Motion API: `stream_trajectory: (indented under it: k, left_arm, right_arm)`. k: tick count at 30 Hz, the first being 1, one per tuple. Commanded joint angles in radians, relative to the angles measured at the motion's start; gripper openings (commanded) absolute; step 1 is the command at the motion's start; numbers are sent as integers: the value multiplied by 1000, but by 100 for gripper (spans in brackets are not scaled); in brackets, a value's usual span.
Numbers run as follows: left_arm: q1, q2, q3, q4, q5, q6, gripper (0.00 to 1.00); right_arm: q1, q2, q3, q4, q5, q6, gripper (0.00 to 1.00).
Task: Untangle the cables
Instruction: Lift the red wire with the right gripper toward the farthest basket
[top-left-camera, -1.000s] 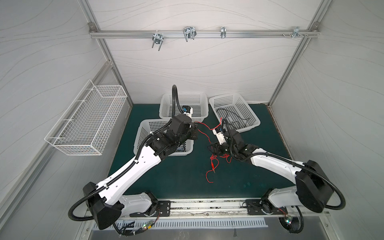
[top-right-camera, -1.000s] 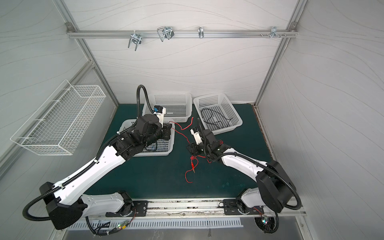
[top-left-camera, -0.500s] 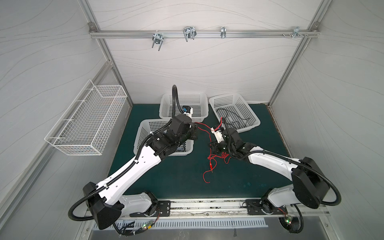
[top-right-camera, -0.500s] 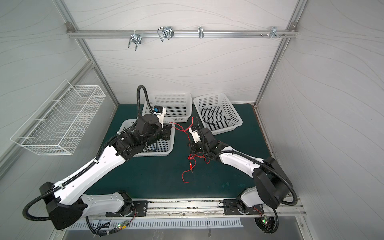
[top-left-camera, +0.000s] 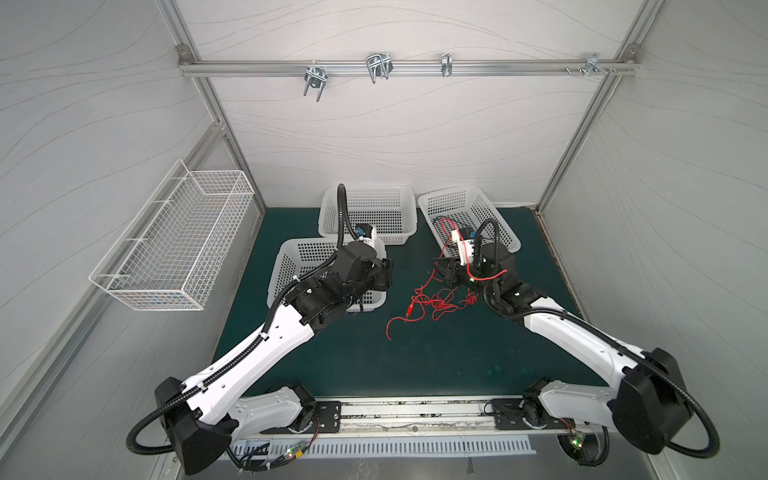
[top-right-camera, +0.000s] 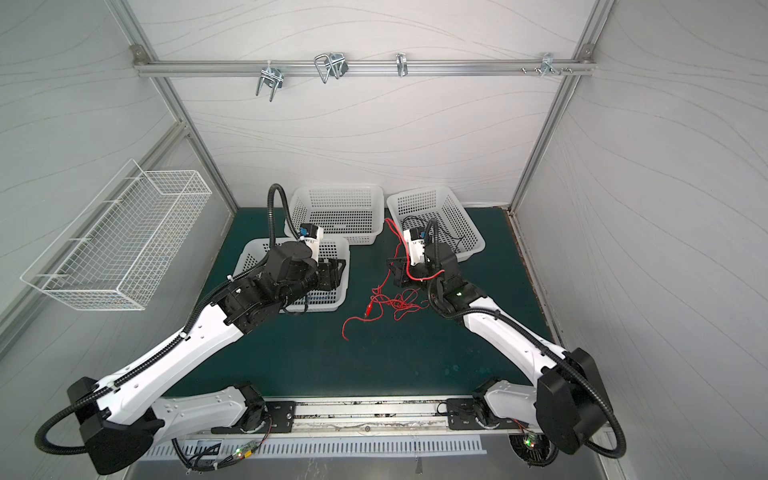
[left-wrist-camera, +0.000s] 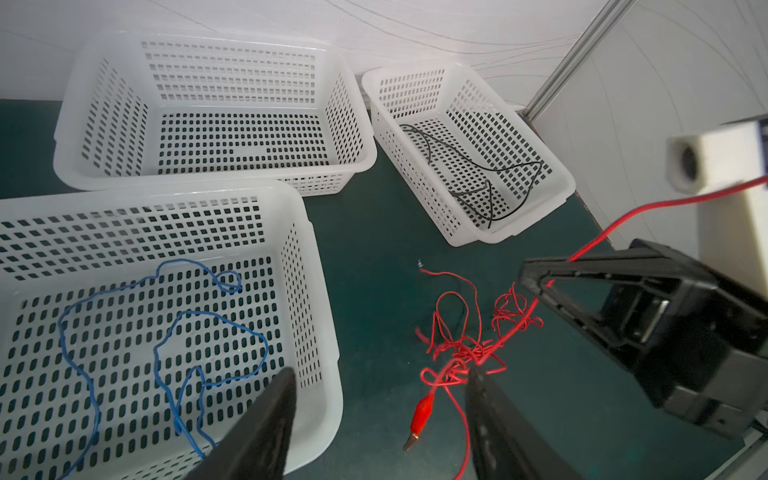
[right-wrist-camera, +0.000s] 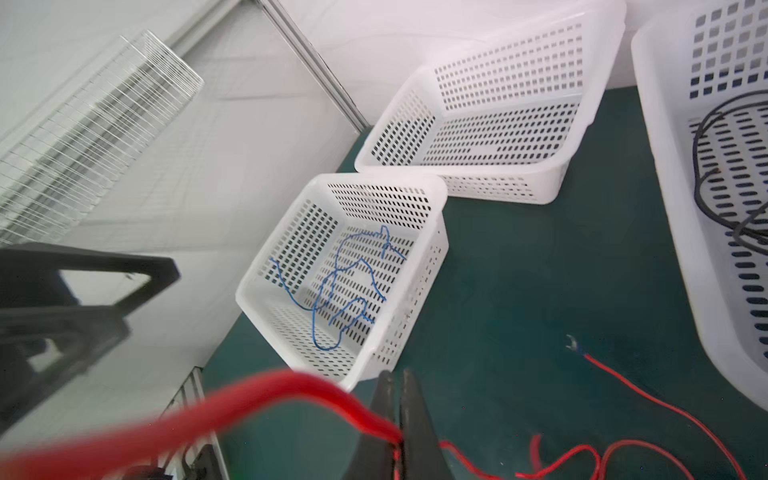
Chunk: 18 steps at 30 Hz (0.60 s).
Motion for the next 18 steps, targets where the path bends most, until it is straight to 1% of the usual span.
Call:
stream_trajectory:
  k: [1,5,8,14,18]
  left_arm:
    - [4,-11,-13,38,18,-34,66]
    - [2,22,-34,108,130,-60,64]
    - [-1,69,-31,145,203,-75,61]
    - [-33,147,18,160,247,-47,60]
    - [-50,170,33,211,294,-20,64]
  right_arm:
    - [-3,-45,2,58,-8,38,0]
    - [-2,-69,-2,59,3,42,0]
    - [-3,-87,-4,51,15,41,0]
    - [-6,-103,29,-20,38,44,0]
    - [-11,-85,60,-66,20,50,0]
